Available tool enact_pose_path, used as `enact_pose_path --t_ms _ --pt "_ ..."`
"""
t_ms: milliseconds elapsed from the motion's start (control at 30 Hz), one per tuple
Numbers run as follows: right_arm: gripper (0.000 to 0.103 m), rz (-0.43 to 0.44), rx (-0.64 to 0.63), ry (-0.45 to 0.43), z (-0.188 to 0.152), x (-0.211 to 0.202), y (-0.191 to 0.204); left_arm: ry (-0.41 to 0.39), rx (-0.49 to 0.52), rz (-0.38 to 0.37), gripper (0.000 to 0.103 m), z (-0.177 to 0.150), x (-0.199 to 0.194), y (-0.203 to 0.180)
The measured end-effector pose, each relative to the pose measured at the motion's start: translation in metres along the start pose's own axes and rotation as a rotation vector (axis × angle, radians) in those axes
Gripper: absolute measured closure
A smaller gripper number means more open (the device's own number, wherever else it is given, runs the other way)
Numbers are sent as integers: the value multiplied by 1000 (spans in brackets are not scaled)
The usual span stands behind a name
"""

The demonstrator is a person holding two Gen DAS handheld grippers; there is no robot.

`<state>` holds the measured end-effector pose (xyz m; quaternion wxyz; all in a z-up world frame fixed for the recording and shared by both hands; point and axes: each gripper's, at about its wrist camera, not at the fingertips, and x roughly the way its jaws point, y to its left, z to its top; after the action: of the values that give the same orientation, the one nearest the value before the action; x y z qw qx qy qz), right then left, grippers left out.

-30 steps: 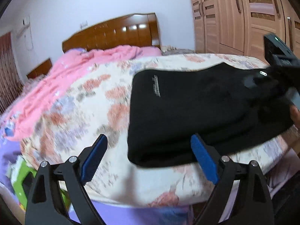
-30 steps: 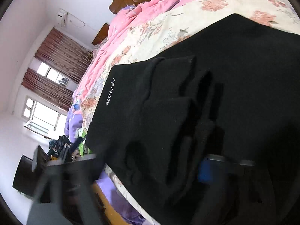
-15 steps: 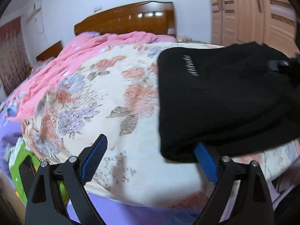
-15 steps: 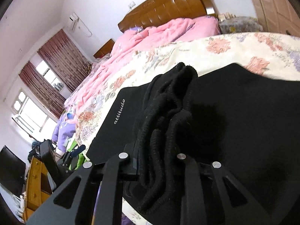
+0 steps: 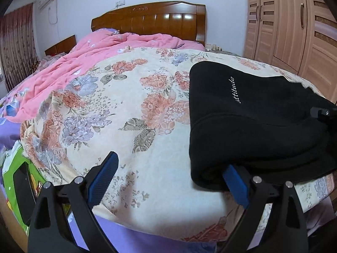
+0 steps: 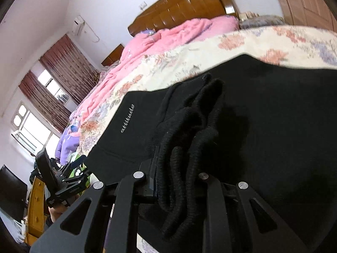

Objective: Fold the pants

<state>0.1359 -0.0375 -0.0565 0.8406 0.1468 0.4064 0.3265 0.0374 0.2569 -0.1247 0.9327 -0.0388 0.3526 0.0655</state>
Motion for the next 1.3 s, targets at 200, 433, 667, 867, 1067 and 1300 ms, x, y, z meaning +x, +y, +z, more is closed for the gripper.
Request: enact_pose_path --t_ms 200,433,667,867,1067,1300 --pt "83 -9 41 20 -12 9 -17 0 4 -6 8 -2 1 0" --pt "62 -99 23 15 -3 -21 -22 35 50 4 7 -3 -13 0" --pt "58 -251 -258 -73 3 -38 33 -142 33 -113 7 39 -88 3" --pt "49 -331 -478 94 -20 18 66 -73 77 -239 7 69 -31 -54" --pt "38 -266 -445 87 -32 15 38 47 160 -179 9 36 30 -81" --pt "34 -181 -402 130 -25 6 30 102 138 -170 5 44 37 -72"
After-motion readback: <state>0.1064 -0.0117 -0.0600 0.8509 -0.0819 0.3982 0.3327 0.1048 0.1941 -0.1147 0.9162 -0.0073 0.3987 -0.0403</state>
